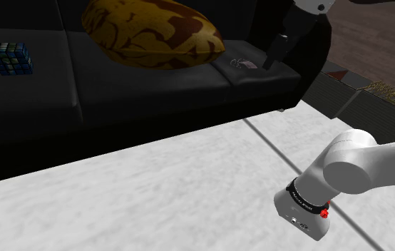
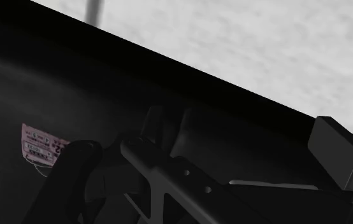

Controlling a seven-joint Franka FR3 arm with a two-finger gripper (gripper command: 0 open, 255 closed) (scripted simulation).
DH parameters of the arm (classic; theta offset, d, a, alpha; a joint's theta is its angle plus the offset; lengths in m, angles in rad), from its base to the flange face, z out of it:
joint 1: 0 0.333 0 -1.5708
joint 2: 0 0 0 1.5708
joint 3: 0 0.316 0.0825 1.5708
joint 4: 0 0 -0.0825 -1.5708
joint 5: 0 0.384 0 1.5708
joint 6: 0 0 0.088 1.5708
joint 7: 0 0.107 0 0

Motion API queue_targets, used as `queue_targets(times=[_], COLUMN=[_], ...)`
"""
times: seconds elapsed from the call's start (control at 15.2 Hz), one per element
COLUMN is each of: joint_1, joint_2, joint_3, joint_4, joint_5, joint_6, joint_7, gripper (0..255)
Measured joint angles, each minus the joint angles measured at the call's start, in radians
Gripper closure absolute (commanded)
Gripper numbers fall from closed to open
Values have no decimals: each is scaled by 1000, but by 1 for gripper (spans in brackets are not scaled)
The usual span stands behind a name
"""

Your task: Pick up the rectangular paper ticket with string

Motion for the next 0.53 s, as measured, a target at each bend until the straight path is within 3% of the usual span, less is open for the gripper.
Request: queue_targets(times=[0.2, 0.53], joint_1=[3, 22], joint_2=[25, 150], joint_3=[-39, -179], joint_4=[15, 96], joint_5=[-14, -53], joint_6=[2, 7], joint_7=[-59, -297], gripper=[0, 0])
